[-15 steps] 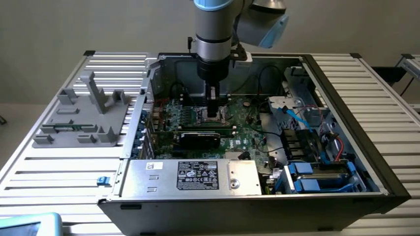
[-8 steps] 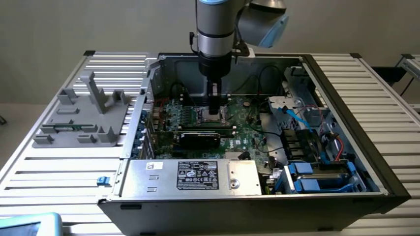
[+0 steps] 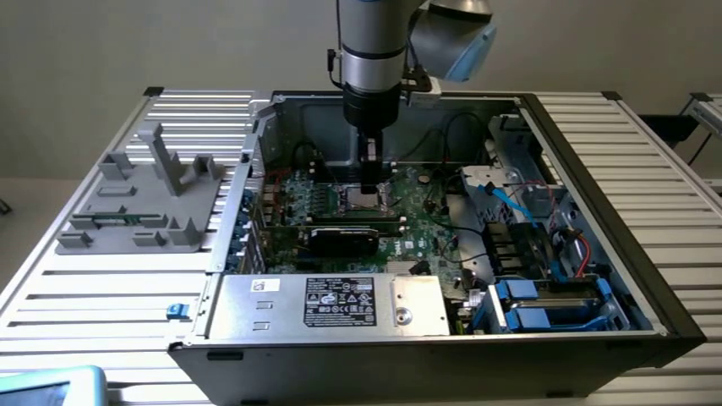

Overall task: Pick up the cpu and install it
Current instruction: 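Place the cpu into insertion slot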

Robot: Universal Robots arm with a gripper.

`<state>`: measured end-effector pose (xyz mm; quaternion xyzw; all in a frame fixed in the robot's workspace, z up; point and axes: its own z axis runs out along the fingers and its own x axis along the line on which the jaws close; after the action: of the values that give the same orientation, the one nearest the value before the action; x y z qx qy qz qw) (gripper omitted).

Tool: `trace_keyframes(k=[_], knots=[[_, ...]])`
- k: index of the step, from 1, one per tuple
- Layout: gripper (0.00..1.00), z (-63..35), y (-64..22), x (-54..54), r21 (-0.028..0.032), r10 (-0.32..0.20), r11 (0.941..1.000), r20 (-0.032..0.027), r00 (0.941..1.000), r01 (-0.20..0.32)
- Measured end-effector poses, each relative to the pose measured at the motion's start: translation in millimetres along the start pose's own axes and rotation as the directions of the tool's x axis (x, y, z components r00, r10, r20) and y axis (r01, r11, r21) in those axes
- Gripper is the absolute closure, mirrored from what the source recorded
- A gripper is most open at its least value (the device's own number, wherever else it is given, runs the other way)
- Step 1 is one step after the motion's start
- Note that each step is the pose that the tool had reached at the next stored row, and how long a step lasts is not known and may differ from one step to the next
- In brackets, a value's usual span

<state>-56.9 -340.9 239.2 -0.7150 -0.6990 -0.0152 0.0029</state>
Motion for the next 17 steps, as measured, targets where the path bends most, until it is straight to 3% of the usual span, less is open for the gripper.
trace_keyframes(k=[3, 9, 14, 17], knots=[[0.37, -2.0, 0.2, -0.2, 0.0002, 0.000, 1.0000, 0.0002, 1.0000, 0.000], [0.37, -21.2, 3.5, -1.9, 0.0001, 0.000, 1.0000, -0.0010, 1.0000, 0.000], [0.52, -32.1, 12.2, -5.6, 0.0005, 0.000, 1.0000, -0.0050, 1.0000, 0.000], [0.69, -35.9, 19.3, -8.0, 0.0014, 0.000, 1.0000, -0.0102, 0.9999, 0.000]])
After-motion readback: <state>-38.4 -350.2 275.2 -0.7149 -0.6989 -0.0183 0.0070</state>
